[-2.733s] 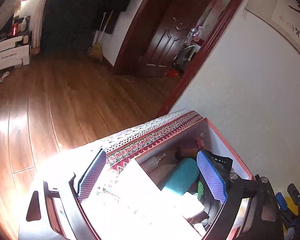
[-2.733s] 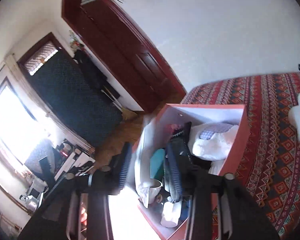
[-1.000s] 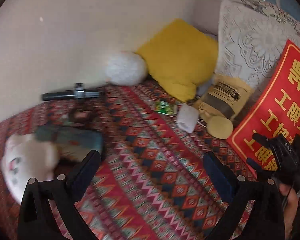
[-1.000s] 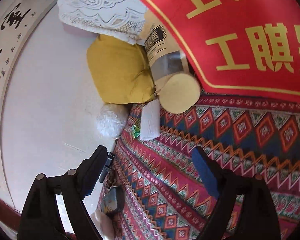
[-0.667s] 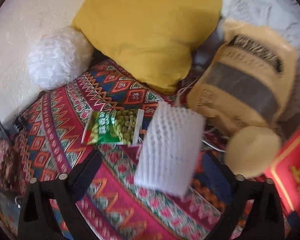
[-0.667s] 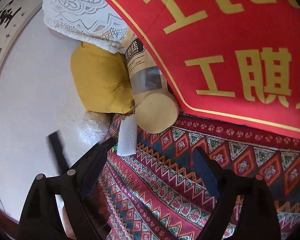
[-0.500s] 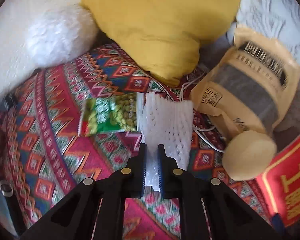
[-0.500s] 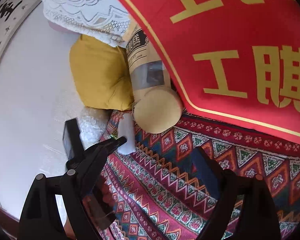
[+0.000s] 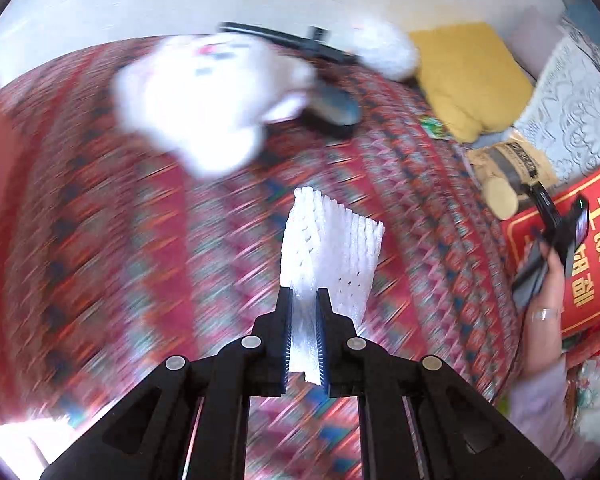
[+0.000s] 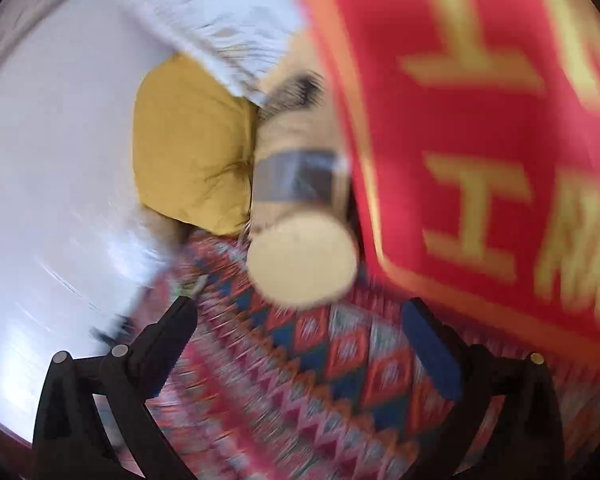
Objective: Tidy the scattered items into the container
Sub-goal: 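Grasp the white mesh sleeve with left while right grasps the kraft bag's round lid, then drop the white mesh sleeve into the box with left while right carries the round lid over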
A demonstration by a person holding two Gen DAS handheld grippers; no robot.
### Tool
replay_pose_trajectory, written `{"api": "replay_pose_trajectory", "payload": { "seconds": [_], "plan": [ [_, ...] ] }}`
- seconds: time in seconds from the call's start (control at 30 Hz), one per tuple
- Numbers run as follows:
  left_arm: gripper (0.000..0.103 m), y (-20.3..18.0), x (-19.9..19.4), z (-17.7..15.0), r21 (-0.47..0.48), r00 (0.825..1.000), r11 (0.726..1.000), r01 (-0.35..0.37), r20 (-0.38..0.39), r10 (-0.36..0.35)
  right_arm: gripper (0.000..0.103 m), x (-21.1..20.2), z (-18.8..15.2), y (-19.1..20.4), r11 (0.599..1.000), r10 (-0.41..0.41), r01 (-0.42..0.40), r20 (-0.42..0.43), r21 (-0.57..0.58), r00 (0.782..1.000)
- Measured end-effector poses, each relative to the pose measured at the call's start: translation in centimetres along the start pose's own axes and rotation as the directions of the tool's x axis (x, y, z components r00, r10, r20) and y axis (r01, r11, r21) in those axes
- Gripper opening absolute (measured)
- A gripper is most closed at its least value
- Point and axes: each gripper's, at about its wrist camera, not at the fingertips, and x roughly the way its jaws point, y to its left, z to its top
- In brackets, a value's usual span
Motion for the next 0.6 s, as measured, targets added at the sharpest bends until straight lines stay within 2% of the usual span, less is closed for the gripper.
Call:
{"api": "replay_pose_trajectory", "payload": {
  "seconds": [0.03, 0.07, 0.13, 0.17, 0.27, 0.4, 0.43, 0.5, 0.6],
  "plan": [
    [0.008, 1.6, -1.2, -1.4, -0.025, 1.0, 1.0, -0.016, 0.011, 0.017, 0.102, 0.8, 0.3, 1.9, 0.986, -0.063, 0.069, 0.042, -0.153, 0.997],
    [0.008, 3.0, -2.4, -2.7, -0.053, 0.999, 0.998, -0.023, 0.021, 0.024, 0.102, 1.8, 0.4, 3.5, 0.945, -0.129, 0.146, 0.077, -0.291, 0.989],
    [0.008, 6.2, -4.1, -4.9, -0.123, 0.999, 0.992, -0.031, 0.033, 0.035, 0.102, 4.3, 0.1, 5.4, 0.864, -0.225, 0.243, 0.092, -0.441, 0.97],
    [0.008, 7.3, -4.5, -5.7, -0.148, 0.999, 0.988, -0.036, 0.028, 0.04, 0.102, 5.5, 0.1, 5.7, 0.85, -0.239, 0.245, 0.072, -0.466, 0.968],
    [0.008, 9.8, -5.1, -7.3, -0.198, 0.997, 0.978, -0.064, 0.017, 0.069, 0.102, 8.2, 0.2, 5.9, 0.851, -0.262, 0.228, -0.006, -0.473, 0.965],
    [0.008, 10.6, -6.3, -8.0, -0.207, 0.998, 0.978, -0.033, 0.052, 0.045, 0.099, 10.7, -0.4, 5.6, 0.82, -0.345, 0.258, -0.082, -0.511, 0.935],
    [0.008, 10.5, -6.8, -8.2, -0.204, 0.997, 0.979, -0.024, 0.068, 0.038, 0.099, 10.2, -0.4, 5.5, 0.826, -0.334, 0.245, -0.09, -0.507, 0.938],
    [0.008, 10.6, -8.4, -8.3, -0.196, 0.994, 0.981, -0.001, 0.109, 0.023, 0.099, 7.7, -0.2, 5.5, 0.859, -0.265, 0.183, -0.109, -0.478, 0.958],
    [0.008, 11.4, -11.5, -8.3, -0.221, 0.983, 0.975, 0.026, 0.181, 0.015, 0.099, 1.3, -0.5, 6.9, 0.877, -0.133, 0.081, -0.078, -0.473, 0.988]
  ]
}}
